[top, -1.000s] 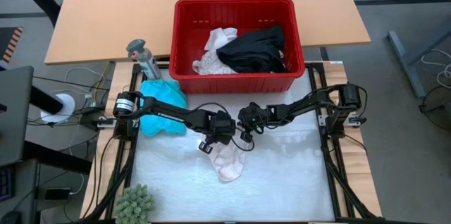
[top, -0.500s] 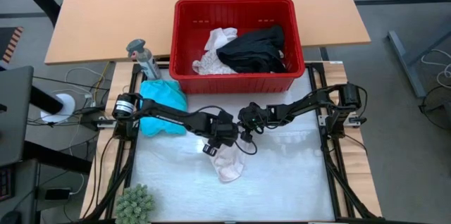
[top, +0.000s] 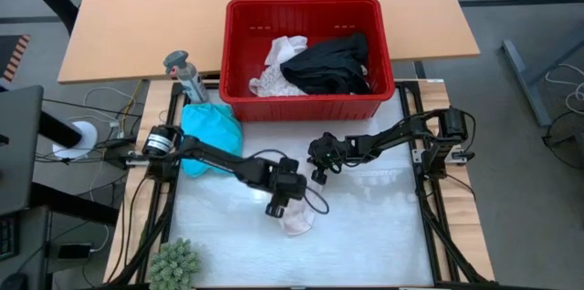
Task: Fold laundry
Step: Fold the white underwear
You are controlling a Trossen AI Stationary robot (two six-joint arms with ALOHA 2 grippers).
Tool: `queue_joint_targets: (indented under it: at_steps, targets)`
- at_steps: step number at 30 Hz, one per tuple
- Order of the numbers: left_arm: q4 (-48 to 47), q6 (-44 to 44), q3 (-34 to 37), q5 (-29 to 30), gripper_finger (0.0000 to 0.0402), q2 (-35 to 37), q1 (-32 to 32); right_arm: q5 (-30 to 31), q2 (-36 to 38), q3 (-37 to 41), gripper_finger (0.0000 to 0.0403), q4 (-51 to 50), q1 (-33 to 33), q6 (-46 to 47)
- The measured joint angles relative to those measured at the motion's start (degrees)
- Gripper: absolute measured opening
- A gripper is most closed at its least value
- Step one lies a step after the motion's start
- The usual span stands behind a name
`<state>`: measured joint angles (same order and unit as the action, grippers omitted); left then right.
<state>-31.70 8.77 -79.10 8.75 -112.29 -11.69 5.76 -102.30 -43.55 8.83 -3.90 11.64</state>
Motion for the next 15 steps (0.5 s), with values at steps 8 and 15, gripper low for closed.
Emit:
queue_joint_targets:
  at_steps: [8, 15]
  targets:
    - [5.7, -2.6, 3.5, 6.1, 0.0171, -0.5, -4.6, 0.0, 0.0, 0.0, 0.0021, 0.0, 0.1, -0.1]
    - [7.7, -8.5, 5.5, 5.5, 0.0166, -0.5, -6.3, 0.0, 0.0, 0.0, 0.0021, 0.0, 0.2, 0.3]
